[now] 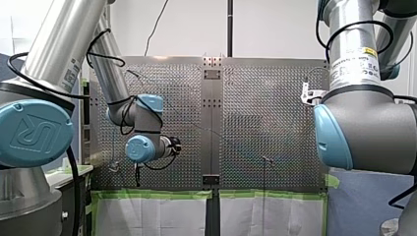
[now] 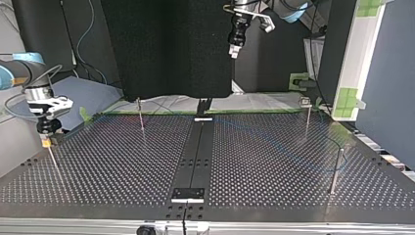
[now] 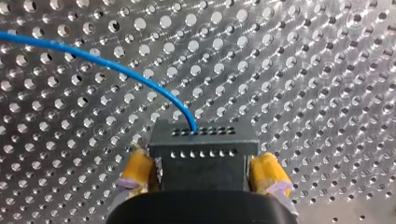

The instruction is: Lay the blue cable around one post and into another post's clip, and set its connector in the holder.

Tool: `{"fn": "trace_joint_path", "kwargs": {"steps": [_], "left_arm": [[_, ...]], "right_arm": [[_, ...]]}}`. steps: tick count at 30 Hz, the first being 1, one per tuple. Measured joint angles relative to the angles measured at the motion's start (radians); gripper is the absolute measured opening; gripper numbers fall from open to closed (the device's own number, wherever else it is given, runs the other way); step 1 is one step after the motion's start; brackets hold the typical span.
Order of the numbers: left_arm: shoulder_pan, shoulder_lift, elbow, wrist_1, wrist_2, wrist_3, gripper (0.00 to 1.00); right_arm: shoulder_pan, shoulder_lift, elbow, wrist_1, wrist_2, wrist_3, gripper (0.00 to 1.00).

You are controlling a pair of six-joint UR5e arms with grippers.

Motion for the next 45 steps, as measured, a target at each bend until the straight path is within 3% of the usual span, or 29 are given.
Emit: {"fn": "trace_joint_path", "kwargs": {"steps": [6, 15, 21, 33, 36, 45], "left_arm": [[0.000, 0.000, 0.000, 0.000, 0.000, 0.000, 1.00], [0.000, 0.000, 0.000, 0.000, -0.001, 0.000, 1.00], [0.000, 0.000, 0.000, 0.000, -0.001, 0.000, 1.00], [0.000, 0.000, 0.000, 0.000, 0.000, -0.005, 1.00], [0.000, 0.000, 0.000, 0.000, 0.000, -0.007, 1.00], [0.000, 0.000, 0.001, 0.004, 0.002, -0.015, 1.00]], "right_arm": [[-0.002, 0.000, 0.000, 0.000, 0.020, 0.004, 1.00], [-0.006, 0.000, 0.000, 0.007, 0.075, 0.004, 1.00], [-0.012, 0.000, 0.000, 0.026, 0.126, 0.003, 1.00], [-0.030, -0.003, 0.022, 0.107, 0.235, 0.003, 1.00], [-0.030, -0.017, 0.041, 0.099, 0.258, 0.015, 1.00], [-0.006, -0.089, 0.116, 0.028, 0.335, 0.082, 1.00]]}}
